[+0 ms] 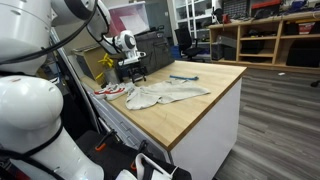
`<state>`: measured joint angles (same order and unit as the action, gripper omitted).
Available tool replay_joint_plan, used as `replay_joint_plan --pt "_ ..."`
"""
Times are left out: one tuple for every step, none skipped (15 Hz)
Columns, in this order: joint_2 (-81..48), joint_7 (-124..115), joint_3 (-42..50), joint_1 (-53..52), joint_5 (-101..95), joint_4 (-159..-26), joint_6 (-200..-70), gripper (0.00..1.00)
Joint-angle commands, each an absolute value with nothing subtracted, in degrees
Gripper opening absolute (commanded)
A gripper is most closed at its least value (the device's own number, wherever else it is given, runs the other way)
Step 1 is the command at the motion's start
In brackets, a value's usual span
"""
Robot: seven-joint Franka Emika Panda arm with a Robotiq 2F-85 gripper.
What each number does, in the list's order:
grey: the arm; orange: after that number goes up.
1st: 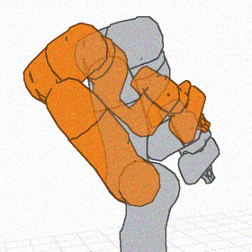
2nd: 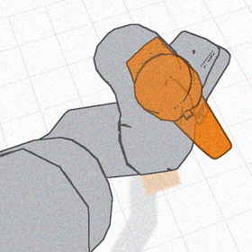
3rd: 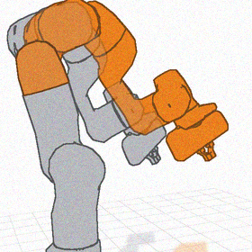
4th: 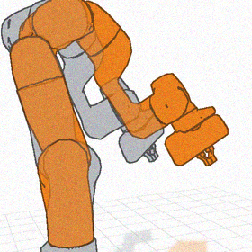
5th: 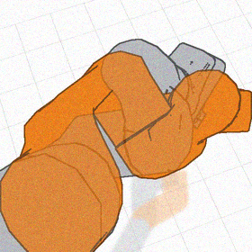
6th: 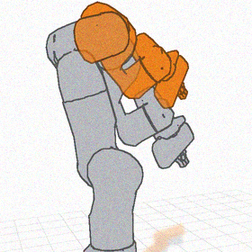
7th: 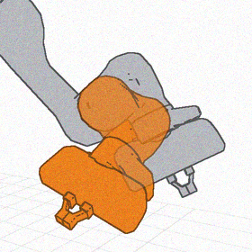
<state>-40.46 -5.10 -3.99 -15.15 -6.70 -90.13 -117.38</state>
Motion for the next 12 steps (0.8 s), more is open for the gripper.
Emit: replay_joint_plan --pt "-40.6 -5.3 -4.38 -14.96 -6.97 -89.92 -117.16 1.0" --pt "-40.6 -5.3 -4.38 -14.95 -6.97 -89.95 -117.16 1.0" --pt "-41.06 -6.11 -4.22 -15.58 -7.5 -89.78 -118.33 1.0" --pt "-41.67 -7.01 -3.83 -16.29 -8.32 -89.56 -119.6 1.0" --pt "-42.41 -6.9 -3.82 -16.72 -8.77 -89.36 -120.36 1.0" --pt "-42.4 -6.25 -4.05 -16.64 -8.76 -89.56 -121.05 1.0" --pt "-42.41 -5.03 -4.59 -16.38 -8.44 -89.52 -120.91 1.0" --pt "-42.64 -3.94 -4.93 -16.35 -8.44 -89.24 -120.82 1.0" --pt "-42.77 -1.76 -6.06 -15.47 -7.29 -88.9 -120.96 1.0" --pt "-42.94 0.2 -7.19 -14.46 -6.08 -88.55 -120.96 1.0" --pt "-42.96 2.69 -8.5 -13.13 -4.4 -87.99 -120.61 1.0" --pt "-43.14 5.07 -9.57 -12.01 -2.77 -87.41 -120.25 1.0"
